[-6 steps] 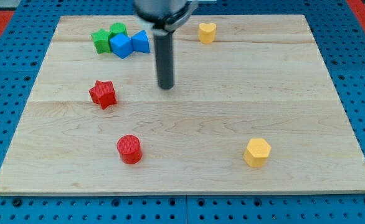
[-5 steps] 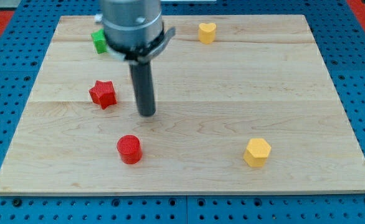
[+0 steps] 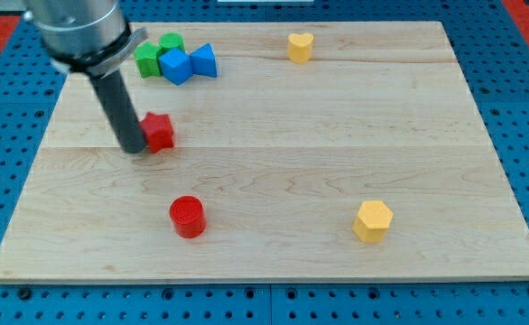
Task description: Push the red star below the yellow heart
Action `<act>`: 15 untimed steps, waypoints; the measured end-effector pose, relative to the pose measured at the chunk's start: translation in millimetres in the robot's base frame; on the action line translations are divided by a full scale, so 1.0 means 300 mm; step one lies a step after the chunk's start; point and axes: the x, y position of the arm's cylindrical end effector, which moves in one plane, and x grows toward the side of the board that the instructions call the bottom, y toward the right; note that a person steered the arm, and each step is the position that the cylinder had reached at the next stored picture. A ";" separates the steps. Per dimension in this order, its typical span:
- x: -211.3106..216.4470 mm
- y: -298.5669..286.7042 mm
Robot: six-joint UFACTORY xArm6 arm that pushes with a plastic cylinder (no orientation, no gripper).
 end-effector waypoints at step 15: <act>-0.315 0.705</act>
